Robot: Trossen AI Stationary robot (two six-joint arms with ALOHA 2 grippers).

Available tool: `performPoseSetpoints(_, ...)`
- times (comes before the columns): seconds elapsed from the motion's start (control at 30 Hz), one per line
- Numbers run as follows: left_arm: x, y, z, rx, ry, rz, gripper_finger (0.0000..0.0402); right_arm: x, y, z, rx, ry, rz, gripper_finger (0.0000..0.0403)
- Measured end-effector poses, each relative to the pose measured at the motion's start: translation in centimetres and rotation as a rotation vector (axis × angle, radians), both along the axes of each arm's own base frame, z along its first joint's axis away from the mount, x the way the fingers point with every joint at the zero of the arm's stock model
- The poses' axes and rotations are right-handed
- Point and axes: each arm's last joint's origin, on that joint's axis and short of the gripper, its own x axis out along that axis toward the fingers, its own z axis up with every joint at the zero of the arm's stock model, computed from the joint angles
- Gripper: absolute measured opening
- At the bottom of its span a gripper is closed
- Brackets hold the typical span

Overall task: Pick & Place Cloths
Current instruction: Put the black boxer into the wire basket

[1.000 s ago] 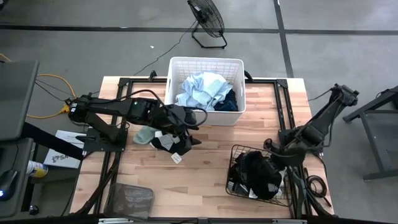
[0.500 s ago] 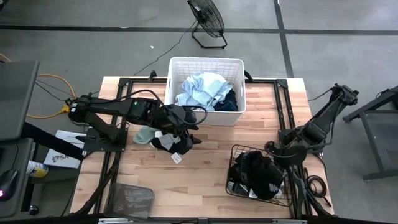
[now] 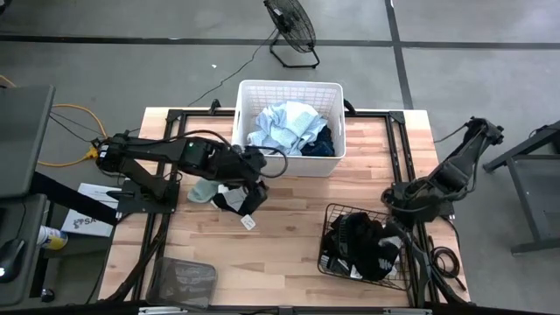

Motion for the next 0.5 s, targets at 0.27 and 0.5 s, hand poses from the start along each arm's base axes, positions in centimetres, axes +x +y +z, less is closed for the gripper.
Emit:
performPoseSetpoints(0.27,-0.9,0.4,-0.6,0.028,0.081,0.126,0.0290,-1.1,-1.6,0.5,-0.063,-0.081,-0.097,0.0135)
performPoseSetpoints(0.5,-0.6,0.3,-0.9,0.018,0.085,0.148,0.0290,0.0,0.5,0.9,0.014,-0.145,0.042,0.0134)
